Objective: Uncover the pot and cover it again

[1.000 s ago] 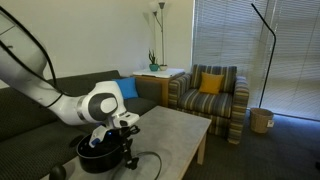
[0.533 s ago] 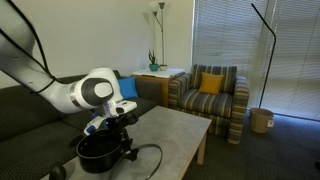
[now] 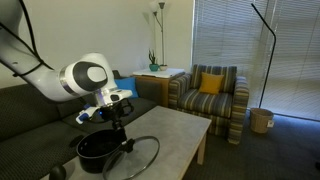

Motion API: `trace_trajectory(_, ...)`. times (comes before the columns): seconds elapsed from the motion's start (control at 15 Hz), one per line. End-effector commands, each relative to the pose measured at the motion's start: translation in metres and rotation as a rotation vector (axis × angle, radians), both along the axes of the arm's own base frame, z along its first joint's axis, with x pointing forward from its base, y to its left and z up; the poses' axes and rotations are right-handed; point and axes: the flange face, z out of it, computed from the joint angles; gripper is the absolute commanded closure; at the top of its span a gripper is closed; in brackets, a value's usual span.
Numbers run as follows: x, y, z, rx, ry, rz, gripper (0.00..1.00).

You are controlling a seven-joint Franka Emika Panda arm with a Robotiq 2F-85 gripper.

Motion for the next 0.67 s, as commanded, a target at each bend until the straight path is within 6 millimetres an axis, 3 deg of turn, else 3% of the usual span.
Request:
trace_trajectory(0.0,-0.006,0.006,0.027,0.047,-0.017,0.083,0.87)
trace_trajectory(0.27,0.003,0.026,0.034,0.065,-0.022,0.188,0.87)
trace_trajectory(0.6,0.017,0.080,0.039,0.094,0.026,0.337,0.87)
